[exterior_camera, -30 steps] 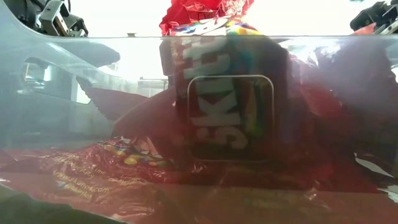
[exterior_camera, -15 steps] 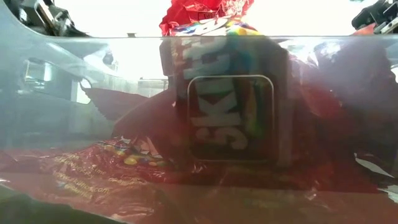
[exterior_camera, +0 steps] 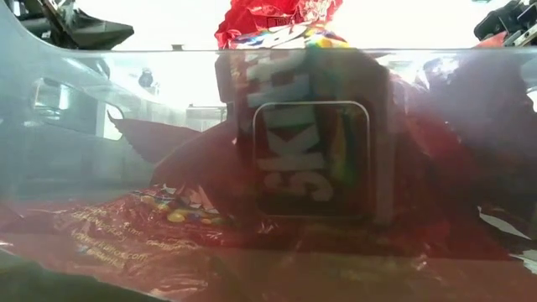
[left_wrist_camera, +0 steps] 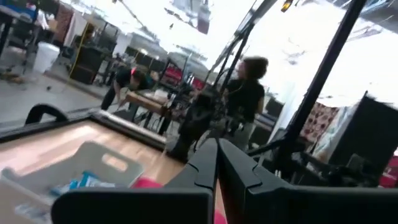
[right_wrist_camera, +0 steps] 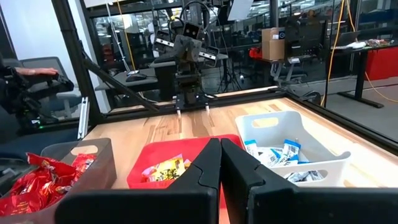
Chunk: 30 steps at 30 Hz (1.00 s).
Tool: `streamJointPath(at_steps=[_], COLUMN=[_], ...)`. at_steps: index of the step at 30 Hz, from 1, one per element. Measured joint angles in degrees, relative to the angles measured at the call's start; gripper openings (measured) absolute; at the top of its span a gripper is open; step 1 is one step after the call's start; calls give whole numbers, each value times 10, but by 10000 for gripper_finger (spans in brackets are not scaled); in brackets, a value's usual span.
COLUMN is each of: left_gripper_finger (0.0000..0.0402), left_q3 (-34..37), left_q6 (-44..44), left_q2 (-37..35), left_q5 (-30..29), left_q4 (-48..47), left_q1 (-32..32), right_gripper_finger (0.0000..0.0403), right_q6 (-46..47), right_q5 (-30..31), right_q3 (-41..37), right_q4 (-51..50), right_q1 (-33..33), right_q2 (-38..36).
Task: Sort candy
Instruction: Return to Home Position
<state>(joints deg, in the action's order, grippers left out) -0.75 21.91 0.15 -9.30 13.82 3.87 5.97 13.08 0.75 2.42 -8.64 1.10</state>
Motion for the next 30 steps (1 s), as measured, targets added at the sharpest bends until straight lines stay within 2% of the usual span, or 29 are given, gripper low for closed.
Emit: streamJointPath(at_steps=[5, 9, 13, 16, 30], left_gripper_finger=[1, 1, 1, 1, 1], left_q3=[0, 0, 0, 0, 0], left_q6=[-2, -130, -186, -186, -162], left_q2=[0, 0, 0, 0, 6], left_q5=[7, 34, 57, 72, 71], left_q4=[-15, -94, -130, -132, -131], left_q1=[-18, -27, -32, -32, -35], right_gripper_finger=[0, 0, 0, 0, 0], right_q6=[0, 0, 0, 0, 0], right_q5=[0, 0, 0, 0, 0], right_q3=[0, 0, 0, 0, 0], right_q4=[0, 0, 0, 0, 0], right_q1=[0, 0, 0, 0, 0], right_q2=[0, 0, 0, 0, 0])
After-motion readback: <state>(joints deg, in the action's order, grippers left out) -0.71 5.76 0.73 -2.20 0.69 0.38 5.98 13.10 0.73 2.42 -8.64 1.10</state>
